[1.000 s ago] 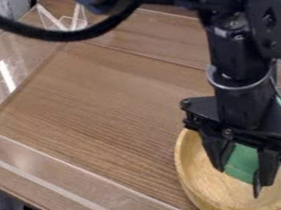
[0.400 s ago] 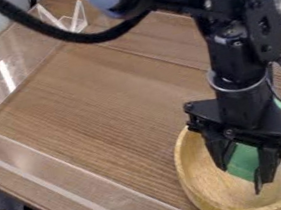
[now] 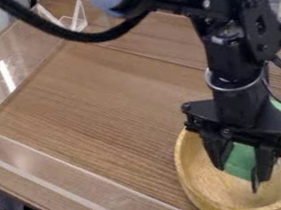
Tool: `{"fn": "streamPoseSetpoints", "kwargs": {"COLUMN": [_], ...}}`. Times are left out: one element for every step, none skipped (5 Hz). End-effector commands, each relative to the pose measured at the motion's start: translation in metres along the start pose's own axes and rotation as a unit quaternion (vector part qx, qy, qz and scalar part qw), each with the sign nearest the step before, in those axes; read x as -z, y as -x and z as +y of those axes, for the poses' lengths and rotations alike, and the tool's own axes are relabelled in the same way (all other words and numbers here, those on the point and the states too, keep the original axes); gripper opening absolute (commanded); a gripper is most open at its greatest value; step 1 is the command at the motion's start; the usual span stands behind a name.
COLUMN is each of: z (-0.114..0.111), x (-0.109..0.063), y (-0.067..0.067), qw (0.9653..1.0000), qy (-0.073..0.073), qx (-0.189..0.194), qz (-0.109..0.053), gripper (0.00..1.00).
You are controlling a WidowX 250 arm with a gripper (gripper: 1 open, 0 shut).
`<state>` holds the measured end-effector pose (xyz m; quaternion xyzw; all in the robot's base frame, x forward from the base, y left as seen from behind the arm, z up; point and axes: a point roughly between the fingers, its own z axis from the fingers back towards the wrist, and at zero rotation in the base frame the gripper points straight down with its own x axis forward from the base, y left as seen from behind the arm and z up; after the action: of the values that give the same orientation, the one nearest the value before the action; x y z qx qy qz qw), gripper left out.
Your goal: Put the green block in the brown bowl
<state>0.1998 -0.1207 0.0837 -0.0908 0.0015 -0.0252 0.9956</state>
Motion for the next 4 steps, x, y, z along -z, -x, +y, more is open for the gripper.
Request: {"fn": "streamPoseSetpoints", "kwargs": {"z": [-0.0019, -0.0004, 0.0011, 0.0023], "x": [-0.0057, -0.0040, -0.0019, 0.0007], "y": [-0.0095, -0.0113, -0.0134, -0.0155], "qw": [0.9998, 0.9998, 0.9998, 0.9998], "qy": [0.010, 0.012, 0.013, 0.015], "qx": [0.003, 0.001, 0.000, -0.001], "qz": [-0.018, -0.016, -0.016, -0.015], "gripper": [0.00, 0.00, 0.00, 0.00]}}
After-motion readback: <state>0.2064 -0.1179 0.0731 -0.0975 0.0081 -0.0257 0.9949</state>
